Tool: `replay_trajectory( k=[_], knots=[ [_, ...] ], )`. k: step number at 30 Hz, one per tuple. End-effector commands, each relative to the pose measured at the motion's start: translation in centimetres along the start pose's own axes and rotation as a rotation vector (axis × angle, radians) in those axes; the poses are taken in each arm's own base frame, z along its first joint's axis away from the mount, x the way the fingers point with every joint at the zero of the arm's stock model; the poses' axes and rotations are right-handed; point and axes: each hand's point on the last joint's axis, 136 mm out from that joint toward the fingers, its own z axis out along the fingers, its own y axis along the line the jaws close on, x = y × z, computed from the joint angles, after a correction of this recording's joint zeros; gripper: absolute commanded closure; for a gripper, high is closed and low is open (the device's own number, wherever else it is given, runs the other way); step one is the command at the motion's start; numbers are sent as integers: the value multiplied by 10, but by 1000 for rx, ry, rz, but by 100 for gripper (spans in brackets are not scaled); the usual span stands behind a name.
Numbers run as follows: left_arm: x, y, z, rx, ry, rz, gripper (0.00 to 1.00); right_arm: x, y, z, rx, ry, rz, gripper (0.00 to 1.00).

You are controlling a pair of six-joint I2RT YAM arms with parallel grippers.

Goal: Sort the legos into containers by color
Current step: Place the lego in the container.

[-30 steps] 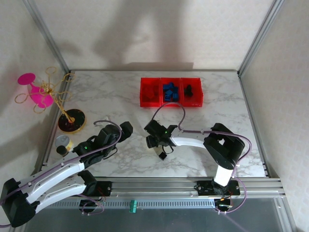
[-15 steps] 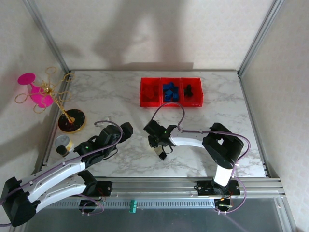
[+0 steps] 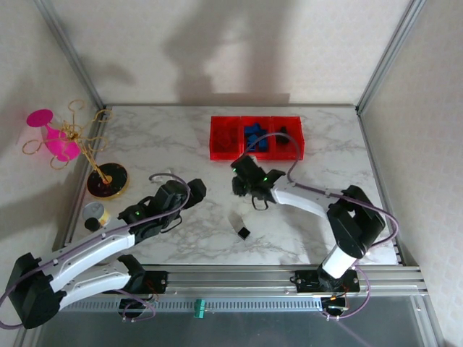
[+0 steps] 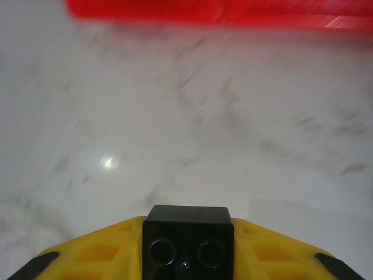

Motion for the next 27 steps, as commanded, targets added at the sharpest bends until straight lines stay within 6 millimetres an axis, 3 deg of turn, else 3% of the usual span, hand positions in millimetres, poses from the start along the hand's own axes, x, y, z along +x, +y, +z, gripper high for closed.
replay_trajectory(
  k=[1, 7, 13, 22, 27],
  knots=[
    [-14, -28, 0, 85, -23, 7, 0, -50, -26, -12, 62, -130, 37, 64],
    [-23, -56, 9, 128, -34, 38, 0, -113, -101, -3, 193, -243, 169, 64],
    [-24, -75, 21, 165, -27, 50, 0, -143, -154, 21, 269, -267, 241, 64],
    [-23, -85, 31, 162, -11, 71, 0, -164, -192, 66, 302, -234, 270, 61],
    [-24, -84, 31, 153, -14, 76, 1, -174, -194, 72, 282, -230, 281, 54]
  ],
)
